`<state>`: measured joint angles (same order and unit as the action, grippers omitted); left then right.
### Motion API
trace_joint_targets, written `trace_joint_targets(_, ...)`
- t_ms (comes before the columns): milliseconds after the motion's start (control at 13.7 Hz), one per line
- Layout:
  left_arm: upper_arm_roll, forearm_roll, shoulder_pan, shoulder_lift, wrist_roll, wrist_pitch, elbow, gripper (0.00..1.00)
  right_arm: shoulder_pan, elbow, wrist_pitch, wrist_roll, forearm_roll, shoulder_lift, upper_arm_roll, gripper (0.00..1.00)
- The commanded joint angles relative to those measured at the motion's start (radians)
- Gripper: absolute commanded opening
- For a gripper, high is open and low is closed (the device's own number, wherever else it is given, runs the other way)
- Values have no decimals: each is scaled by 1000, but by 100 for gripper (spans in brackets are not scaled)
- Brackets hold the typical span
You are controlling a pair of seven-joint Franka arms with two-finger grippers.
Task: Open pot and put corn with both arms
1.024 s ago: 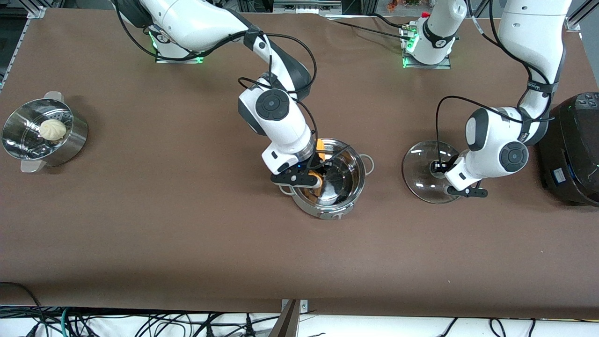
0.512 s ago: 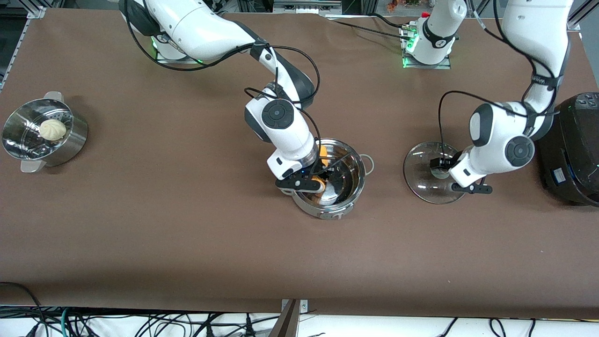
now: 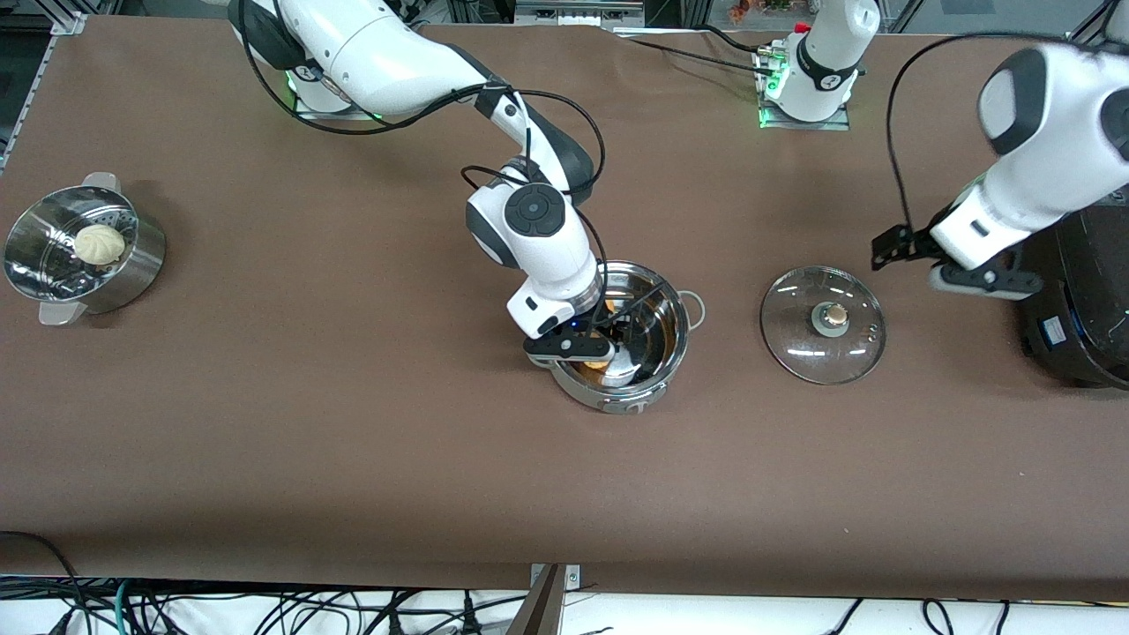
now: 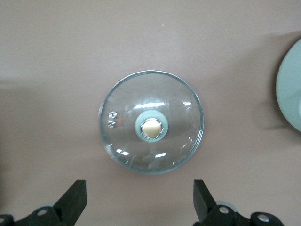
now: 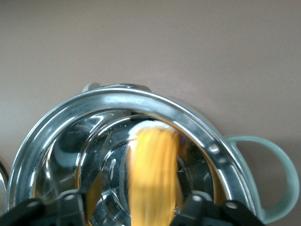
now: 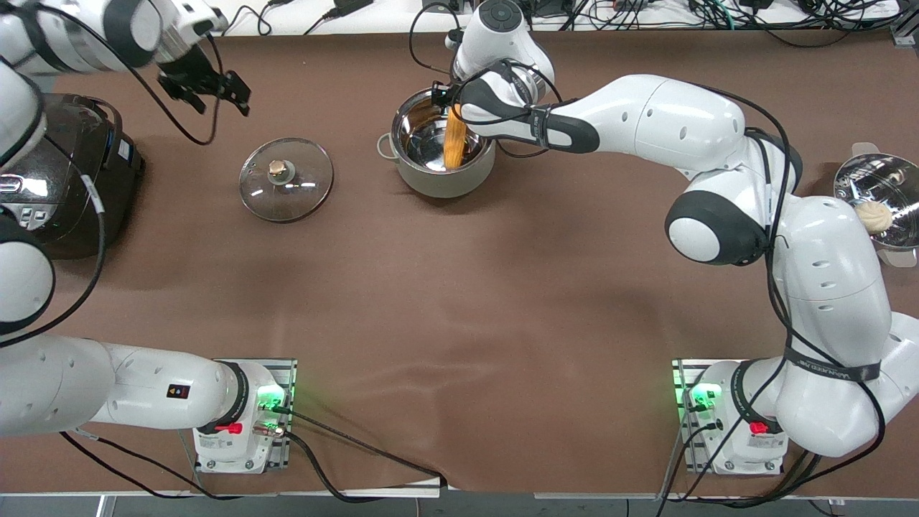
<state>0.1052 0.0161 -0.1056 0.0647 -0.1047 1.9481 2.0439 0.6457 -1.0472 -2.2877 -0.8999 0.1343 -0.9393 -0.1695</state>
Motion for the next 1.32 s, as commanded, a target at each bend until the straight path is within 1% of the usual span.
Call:
trace_joint_targets(0, -12, -30, 6, -20, -6, -153, -151, 100, 14, 39, 22, -7, 25, -13, 8, 100)
trace_joint_targets(146, -6, -33, 6, -22, -4, -301, -284, 100, 14, 42, 89, 2, 27, 8, 11, 100)
trace_joint_targets(220, -2, -33, 7, -22, -4, -352, -330, 100, 3, 42, 144, 40, 27, 39, 13, 100)
trace_joint_targets(366, 1, -47, 30, -20, -6, -432, -385, 100, -55, 41, 268, 224, 15, 103, 9, 100)
trace_joint_targets(512, 2, -58, 41, -23, -4, -491, -444, 100, -137, 38, 414, 372, -33, 196, 10, 100)
trace_joint_targets(659, -1, -59, 44, -28, -4, -495, -459, 100, -231, 38, 541, 526, -108, 270, 12, 100)
trace_joint_targets(732, 1, -58, 46, -26, -4, -497, -459, 100, -289, 38, 612, 615, -120, 298, 12, 100)
trace_joint_targets(805, -1, -58, 44, -26, -4, -495, -461, 100, -337, 38, 672, 683, -120, 319, 13, 100)
trace_joint_targets(951, -10, -56, 43, -26, -3, -495, -462, 100, -388, 38, 790, 716, -98, 371, 21, 100)
trace_joint_targets(1098, -10, -50, 41, -26, -3, -495, -464, 100, -394, 38, 876, 720, -55, 407, 92, 100)
trace_joint_targets(1244, -9, -47, 43, -23, -4, -497, -464, 100, -399, 38, 941, 797, -64, 413, 161, 100)
